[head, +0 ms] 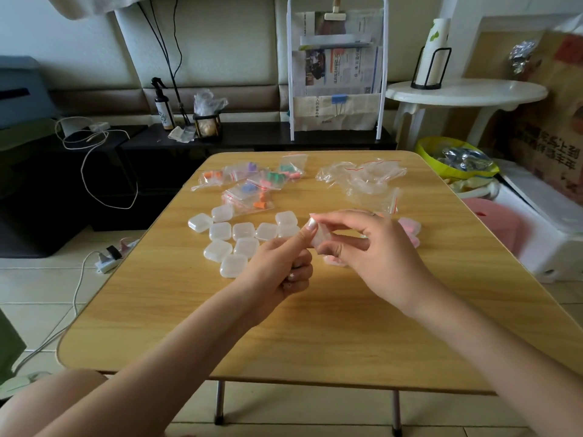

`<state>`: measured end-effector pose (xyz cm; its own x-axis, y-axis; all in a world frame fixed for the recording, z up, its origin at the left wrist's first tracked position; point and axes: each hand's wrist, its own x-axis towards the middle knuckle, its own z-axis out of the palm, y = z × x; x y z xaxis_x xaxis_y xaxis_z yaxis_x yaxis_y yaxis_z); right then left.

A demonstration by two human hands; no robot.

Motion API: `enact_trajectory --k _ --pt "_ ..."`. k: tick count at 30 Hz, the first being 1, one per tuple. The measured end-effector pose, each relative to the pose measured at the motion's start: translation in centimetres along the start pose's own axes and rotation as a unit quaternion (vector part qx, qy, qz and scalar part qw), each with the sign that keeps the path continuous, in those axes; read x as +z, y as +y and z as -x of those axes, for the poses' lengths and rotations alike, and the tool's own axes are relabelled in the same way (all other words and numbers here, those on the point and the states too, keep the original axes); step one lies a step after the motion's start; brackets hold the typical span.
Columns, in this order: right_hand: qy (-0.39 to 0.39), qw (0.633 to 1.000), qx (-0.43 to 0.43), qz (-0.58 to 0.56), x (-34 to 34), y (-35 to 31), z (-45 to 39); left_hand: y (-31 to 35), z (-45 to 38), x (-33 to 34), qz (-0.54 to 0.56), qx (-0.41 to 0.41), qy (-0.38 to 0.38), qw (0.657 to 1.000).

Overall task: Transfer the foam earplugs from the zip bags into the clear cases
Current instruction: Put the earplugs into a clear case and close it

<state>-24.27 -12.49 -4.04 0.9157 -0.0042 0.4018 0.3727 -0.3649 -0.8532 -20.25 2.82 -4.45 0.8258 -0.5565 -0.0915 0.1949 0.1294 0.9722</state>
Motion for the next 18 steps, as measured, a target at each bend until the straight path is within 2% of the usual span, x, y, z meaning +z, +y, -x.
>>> enact_trajectory --k 3,6,13,18 --pt "0.004 1.000 0.014 0.012 0.04 -0.22 0.22 0.76 -0.02 -0.50 -0.048 0.022 -0.017 0.998" --pt "0.014 0.999 -0.009 0.052 0.10 -0.30 0.43 1.14 0.15 -0.87 -0.084 0.015 -0.035 0.996" --pt "-0.028 0.992 -0.010 0.123 -0.26 -0.34 0.32 0.79 0.22 -0.82 0.004 -0.029 -0.010 1.000" --pt "0.003 0.995 -0.015 0.095 -0.31 -0.06 0.23 0.82 0.22 -0.51 -0.007 -0.026 -0.047 0.999"
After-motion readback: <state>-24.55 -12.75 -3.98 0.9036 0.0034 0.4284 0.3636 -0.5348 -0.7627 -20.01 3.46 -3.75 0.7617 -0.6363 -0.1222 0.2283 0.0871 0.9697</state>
